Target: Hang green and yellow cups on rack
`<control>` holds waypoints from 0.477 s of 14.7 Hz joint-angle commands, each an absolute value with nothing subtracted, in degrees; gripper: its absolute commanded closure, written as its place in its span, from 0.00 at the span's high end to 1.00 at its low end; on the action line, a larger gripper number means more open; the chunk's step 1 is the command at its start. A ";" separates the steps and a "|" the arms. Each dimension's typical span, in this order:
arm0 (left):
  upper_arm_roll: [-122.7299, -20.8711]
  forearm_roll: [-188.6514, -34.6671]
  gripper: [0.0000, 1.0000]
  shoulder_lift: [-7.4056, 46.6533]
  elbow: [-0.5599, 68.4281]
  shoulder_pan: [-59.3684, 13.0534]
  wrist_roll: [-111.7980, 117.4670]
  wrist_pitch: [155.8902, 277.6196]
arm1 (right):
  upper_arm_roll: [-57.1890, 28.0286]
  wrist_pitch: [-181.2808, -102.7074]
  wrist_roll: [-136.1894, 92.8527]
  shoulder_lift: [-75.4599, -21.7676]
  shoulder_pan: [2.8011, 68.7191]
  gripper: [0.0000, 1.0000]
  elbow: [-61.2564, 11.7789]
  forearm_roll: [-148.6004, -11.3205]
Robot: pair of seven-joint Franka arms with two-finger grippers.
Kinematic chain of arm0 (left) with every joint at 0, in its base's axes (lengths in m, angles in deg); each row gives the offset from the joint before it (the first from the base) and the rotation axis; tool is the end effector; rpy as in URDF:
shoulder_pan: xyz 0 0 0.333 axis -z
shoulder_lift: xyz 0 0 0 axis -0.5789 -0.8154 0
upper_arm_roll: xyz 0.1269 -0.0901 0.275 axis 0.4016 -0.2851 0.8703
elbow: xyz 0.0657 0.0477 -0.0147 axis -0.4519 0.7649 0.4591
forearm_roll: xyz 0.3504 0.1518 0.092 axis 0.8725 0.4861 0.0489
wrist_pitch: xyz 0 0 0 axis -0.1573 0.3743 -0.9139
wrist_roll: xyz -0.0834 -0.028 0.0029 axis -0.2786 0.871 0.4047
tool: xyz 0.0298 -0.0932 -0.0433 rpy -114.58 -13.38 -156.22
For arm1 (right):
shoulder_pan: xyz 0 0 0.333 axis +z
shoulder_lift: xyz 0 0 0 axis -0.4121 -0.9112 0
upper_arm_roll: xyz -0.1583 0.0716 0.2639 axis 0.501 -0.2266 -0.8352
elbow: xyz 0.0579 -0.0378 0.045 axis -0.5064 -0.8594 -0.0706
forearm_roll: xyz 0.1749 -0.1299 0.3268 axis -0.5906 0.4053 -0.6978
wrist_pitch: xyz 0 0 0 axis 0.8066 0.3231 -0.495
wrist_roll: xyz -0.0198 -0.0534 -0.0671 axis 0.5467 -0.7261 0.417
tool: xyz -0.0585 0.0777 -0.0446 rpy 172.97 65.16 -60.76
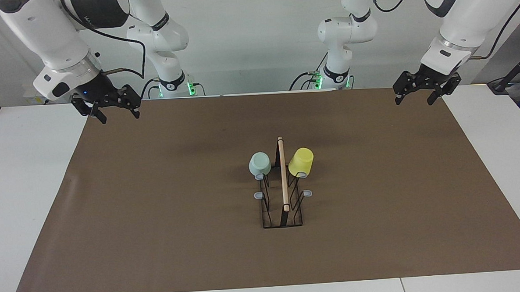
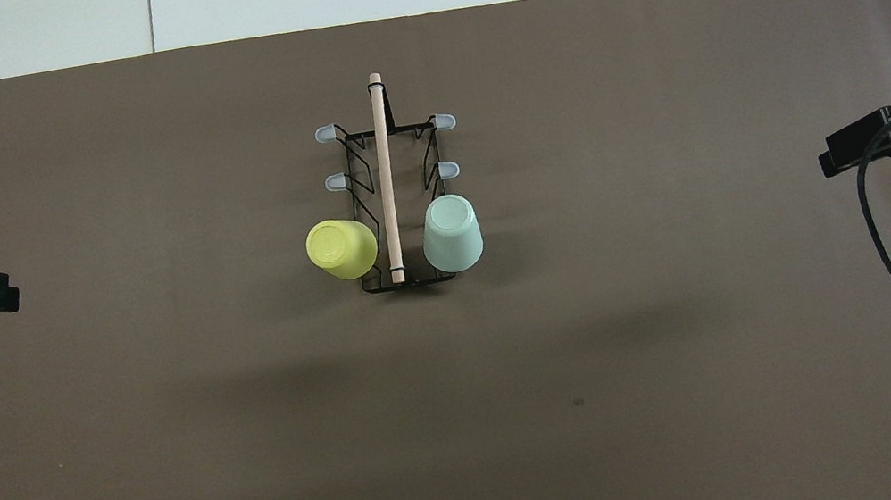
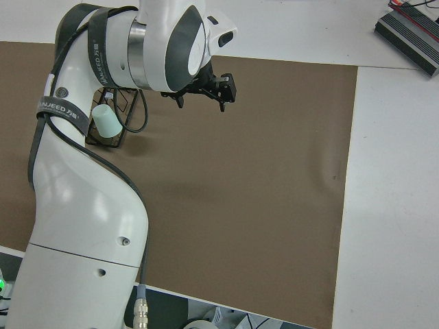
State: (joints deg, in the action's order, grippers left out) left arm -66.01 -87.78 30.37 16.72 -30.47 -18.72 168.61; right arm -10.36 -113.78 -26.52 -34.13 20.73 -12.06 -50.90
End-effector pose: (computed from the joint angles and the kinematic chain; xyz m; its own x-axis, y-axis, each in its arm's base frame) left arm 0.5491 -0.0228 0.6168 0.9896 -0.1435 -0.0142 -0.1431 -0.9894 0.0259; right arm 0.5560 -0.0033 0.6090 0.9980 0.0460 -0.0429 0.0448 -0.9986 -0.0299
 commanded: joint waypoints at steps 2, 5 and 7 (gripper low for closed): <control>-66.40 -87.14 1.00 31.62 17.81 -30.98 -18.32 168.11 | 2.71 -113.52 -26.24 -34.50 32.67 1.00 -10.64 -49.28; -66.40 -87.05 1.00 31.62 17.81 -30.98 -18.32 168.11 | 1.94 -113.60 -26.59 -34.41 32.68 1.00 -10.81 -50.51; -66.40 -87.14 1.00 31.62 17.81 -30.89 -18.32 168.11 | 1.85 -113.87 -26.50 -34.50 32.60 1.00 -10.90 -50.60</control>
State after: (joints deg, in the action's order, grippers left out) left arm -66.01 -87.78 30.37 16.72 -30.47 -18.72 168.61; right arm 1.77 -113.78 -26.53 -34.13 32.37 -11.50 -49.94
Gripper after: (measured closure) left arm 0.000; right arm 0.000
